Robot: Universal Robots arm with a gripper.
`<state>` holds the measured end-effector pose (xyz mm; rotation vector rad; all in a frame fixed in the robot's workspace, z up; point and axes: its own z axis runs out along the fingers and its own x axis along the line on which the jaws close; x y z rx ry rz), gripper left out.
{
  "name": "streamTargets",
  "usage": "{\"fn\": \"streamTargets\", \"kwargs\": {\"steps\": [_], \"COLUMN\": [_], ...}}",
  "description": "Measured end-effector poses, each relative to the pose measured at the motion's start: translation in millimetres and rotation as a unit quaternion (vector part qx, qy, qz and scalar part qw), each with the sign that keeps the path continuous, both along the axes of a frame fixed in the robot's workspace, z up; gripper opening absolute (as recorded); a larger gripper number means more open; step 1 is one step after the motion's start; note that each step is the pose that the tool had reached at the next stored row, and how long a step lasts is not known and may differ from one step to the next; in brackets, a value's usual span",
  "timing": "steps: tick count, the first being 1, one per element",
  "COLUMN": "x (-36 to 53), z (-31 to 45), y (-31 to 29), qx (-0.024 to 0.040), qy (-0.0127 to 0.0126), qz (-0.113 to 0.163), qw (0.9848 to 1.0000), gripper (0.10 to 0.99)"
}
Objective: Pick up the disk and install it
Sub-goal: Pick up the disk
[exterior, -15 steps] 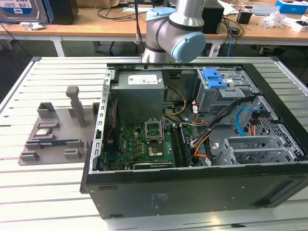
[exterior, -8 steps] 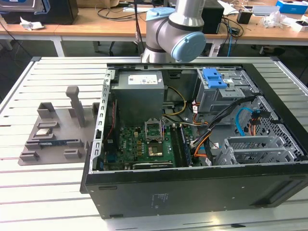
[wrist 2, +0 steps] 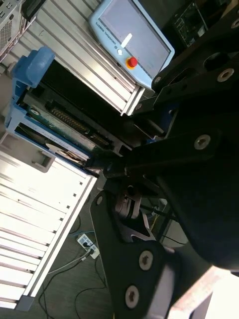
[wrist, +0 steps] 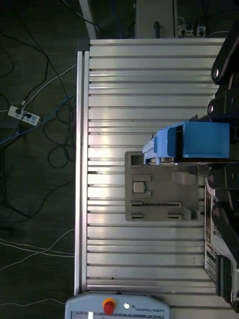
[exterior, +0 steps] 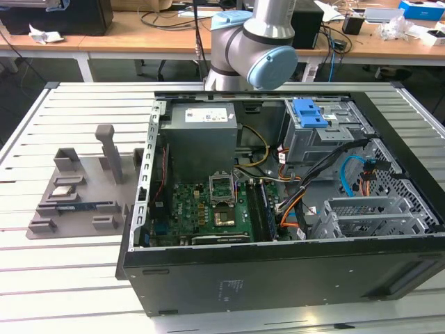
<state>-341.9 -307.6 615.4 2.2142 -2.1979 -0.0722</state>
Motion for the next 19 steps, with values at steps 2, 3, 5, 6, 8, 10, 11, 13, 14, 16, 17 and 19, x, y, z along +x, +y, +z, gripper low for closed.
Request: {"fn": "streamTargets", "kwargs": {"steps": [2,3,5,6,8,10,11,13,14,16,17,19], "x": [0.0,1.9,10.8,15.7,25.3,35.4,39.8,51.0,56.4,64.3,71.7,88.2], "z": [0.2,0.2,0.1,0.1,0.1,0.1,0.2,0.1,0.1,0.2,0.2,0.1], "y": [0.0,-0.1,0.0,0.0,0.0,0.0,0.0,0.0,0.0,0.0,0.0,0.0], "qx": [0.0,0.0,0.0,-0.0001,-0.0003,-0.0003,-0.0003,-0.0003,-0.0003,-0.0003,-0.0003,-0.0003], "qy": [0.0,0.0001,0.0,0.0,0.0001,0.0002,0.0003,0.0005,0.0008,0.0013,0.002,0.0038], "qz": [0.0,0.0,0.0,0.0,0.0,0.0,0.0,0.0,0.0,0.0,0.0,0.0], "qw": [1.0,1.0,1.0,1.0,1.0,1.0,1.0,1.0,1.0,1.0,1.0,1.0], "gripper": [0.369,0.369,0.369,0.369,0.369,0.369,0.369,0.369,0.369,0.369,0.369,0.369]}}
